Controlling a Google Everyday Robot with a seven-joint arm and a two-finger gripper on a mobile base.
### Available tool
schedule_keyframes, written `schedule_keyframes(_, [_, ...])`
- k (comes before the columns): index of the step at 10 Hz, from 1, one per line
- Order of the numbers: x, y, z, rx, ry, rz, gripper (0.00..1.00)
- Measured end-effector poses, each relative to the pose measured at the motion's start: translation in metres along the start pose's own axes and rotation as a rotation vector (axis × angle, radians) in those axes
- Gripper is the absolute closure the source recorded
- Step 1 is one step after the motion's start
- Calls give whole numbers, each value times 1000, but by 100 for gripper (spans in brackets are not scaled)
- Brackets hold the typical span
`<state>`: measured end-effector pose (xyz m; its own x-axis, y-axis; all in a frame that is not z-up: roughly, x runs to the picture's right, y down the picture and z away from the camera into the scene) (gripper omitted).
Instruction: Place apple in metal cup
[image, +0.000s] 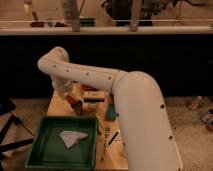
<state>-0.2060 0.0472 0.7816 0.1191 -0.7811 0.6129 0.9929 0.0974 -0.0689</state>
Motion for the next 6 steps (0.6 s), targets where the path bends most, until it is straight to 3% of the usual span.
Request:
schedule_keyframes(3, [-4,9,5,-2,8,39,96])
schedule_keyframes(6, [-1,21,9,25,10,64,96])
